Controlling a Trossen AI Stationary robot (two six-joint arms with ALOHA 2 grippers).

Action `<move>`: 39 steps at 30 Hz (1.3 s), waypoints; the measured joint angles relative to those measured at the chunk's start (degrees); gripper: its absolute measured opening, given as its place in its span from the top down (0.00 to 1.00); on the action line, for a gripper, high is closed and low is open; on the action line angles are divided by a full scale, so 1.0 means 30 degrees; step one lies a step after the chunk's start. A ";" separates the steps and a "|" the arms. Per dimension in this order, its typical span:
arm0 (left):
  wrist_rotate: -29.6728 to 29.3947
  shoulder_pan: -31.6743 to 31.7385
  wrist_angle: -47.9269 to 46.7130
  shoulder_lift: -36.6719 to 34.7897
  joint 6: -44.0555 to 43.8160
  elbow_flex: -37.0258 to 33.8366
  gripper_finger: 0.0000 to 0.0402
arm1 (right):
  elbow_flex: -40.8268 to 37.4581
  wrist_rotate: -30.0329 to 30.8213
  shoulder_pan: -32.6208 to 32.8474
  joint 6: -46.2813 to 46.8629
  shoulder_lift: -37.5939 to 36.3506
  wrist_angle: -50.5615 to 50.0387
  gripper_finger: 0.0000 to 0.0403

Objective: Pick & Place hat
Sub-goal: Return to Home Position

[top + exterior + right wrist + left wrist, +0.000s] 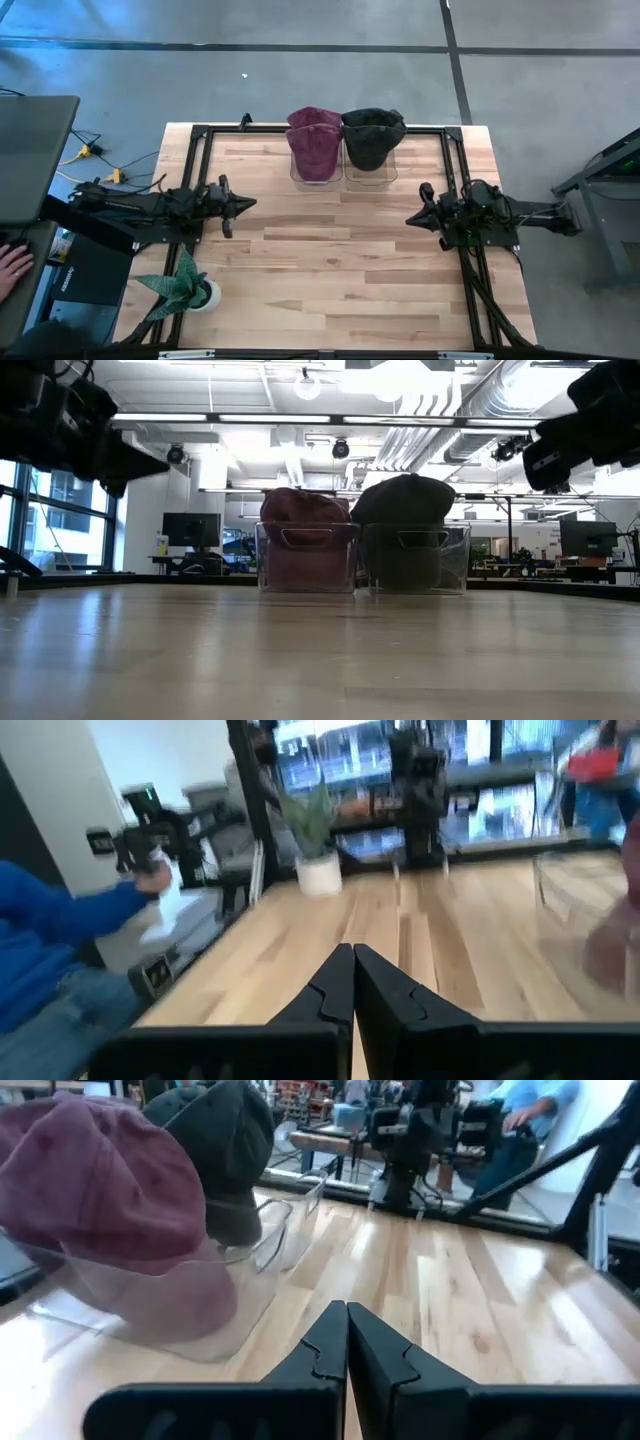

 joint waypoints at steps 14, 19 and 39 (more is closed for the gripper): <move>0.0686 0.0000 -0.0094 -0.2606 0.2837 -0.0072 1.00 | -0.0854 -0.0029 0.0000 -0.0360 0.0092 0.2462 1.00; 0.0647 0.0000 -0.0091 -0.2609 0.3172 -0.0087 1.00 | -0.0854 -0.0048 0.0000 -0.0372 0.0100 0.2436 1.00; 0.2592 0.0015 -0.0236 -0.2018 0.3288 -0.0123 1.00 | -0.0858 0.0016 -0.0027 -0.0342 0.0082 0.2382 0.99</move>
